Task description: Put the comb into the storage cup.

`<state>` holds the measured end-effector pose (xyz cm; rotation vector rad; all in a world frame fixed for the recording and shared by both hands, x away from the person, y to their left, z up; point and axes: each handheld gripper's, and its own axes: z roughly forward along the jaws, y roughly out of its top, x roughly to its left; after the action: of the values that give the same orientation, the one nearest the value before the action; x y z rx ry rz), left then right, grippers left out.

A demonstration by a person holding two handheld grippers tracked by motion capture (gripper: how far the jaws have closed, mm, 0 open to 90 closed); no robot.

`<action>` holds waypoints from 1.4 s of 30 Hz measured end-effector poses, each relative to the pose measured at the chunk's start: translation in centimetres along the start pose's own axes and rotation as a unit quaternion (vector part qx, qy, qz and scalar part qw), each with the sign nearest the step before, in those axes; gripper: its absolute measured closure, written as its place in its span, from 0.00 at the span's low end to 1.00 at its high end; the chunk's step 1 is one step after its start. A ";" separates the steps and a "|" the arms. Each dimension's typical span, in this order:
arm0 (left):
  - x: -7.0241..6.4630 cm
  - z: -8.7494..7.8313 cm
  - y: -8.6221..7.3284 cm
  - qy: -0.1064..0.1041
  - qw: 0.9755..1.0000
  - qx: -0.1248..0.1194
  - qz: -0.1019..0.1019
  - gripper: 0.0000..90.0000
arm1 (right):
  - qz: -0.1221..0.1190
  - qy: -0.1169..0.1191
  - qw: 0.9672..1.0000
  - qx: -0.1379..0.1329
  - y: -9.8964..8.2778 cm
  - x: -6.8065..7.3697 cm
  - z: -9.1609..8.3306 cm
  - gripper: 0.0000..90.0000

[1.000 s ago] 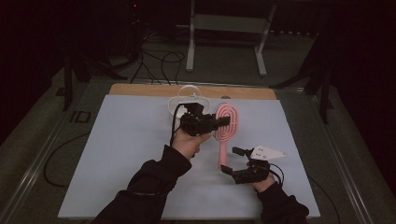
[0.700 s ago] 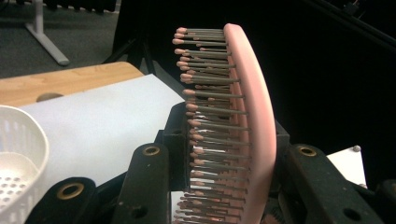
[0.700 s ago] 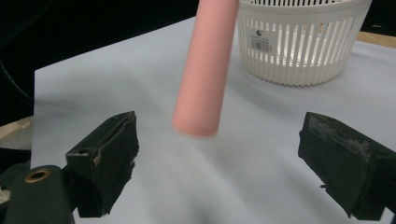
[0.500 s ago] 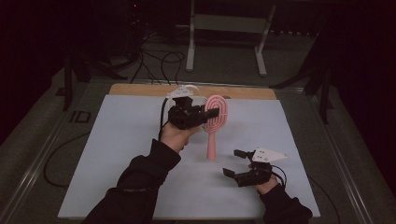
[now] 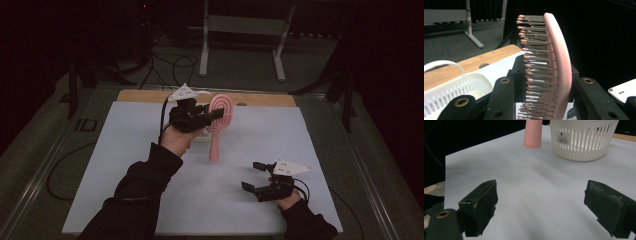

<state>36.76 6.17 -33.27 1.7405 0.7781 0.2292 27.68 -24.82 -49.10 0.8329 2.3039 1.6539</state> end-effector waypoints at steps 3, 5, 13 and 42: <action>0.2 -0.3 0.3 0.003 1.000 -0.006 0.007 0.73 | 0.002 0.002 1.000 0.000 0.0 0.0 0.1 0.12; 0.3 -0.5 0.5 0.009 1.000 -0.010 0.018 0.73 | 0.002 0.003 1.000 -0.001 0.0 0.0 0.1 0.12; 1.1 -1.2 1.3 0.027 0.998 -0.019 0.044 0.73 | 0.001 0.001 1.000 -0.004 0.0 -0.2 0.0 0.13; 4.3 -1.6 3.5 0.088 0.984 -0.048 0.146 0.73 | 0.002 0.002 1.000 -0.005 0.0 -0.2 0.0 0.13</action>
<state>40.54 9.56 -30.58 1.7550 0.6246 0.6167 27.86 -24.93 -49.16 0.8338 2.2969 1.6680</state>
